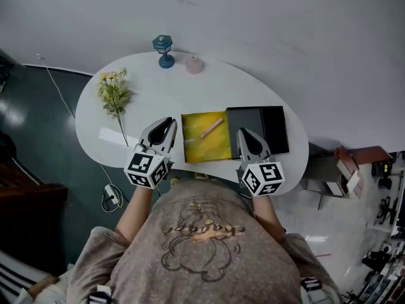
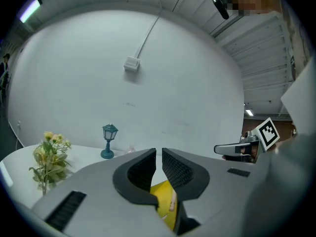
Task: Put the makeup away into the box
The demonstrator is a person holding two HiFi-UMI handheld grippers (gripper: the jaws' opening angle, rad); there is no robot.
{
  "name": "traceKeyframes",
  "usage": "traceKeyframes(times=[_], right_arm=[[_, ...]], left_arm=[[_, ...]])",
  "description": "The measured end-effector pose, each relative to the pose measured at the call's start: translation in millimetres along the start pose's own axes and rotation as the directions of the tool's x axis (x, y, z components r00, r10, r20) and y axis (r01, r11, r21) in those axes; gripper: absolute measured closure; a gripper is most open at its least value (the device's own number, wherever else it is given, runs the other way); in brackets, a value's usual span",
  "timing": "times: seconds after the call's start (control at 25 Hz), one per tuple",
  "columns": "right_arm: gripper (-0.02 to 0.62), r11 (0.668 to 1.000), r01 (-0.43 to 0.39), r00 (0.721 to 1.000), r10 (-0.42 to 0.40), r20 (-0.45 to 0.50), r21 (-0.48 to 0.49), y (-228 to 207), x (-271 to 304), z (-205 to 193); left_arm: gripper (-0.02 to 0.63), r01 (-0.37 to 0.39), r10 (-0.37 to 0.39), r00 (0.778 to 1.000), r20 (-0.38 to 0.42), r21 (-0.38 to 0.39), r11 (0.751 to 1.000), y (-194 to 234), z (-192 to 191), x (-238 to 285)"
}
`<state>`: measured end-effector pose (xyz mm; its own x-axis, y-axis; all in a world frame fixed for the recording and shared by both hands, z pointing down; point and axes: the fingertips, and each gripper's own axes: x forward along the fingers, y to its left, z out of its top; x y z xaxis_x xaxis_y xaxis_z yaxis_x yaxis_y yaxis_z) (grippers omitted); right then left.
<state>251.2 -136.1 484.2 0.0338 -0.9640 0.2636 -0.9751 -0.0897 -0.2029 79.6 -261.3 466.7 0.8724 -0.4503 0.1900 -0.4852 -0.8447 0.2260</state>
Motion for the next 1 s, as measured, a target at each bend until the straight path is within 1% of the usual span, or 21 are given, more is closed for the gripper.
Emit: traceKeyframes(times=[0.2, 0.56, 1.0], right_arm=[[0.592, 1.000, -0.014, 1.000, 0.014, -0.004, -0.009, 5, 2, -5], [0.592, 1.000, -0.020, 1.000, 0.020, -0.008, -0.014, 10, 2, -13], [0.592, 0.999, -0.030, 1.000, 0.030, -0.008, -0.024, 18, 8, -15]], left_arm=[[0.563, -0.047, 0.047, 0.999, -0.005, 0.009, 0.999, 14, -12, -12], [0.580, -0.112, 0.112, 0.994, -0.020, 0.003, 0.994, 33, -32, -27], [0.583, -0.132, 0.132, 0.991, -0.010, -0.022, 0.991, 42, -29, -36]])
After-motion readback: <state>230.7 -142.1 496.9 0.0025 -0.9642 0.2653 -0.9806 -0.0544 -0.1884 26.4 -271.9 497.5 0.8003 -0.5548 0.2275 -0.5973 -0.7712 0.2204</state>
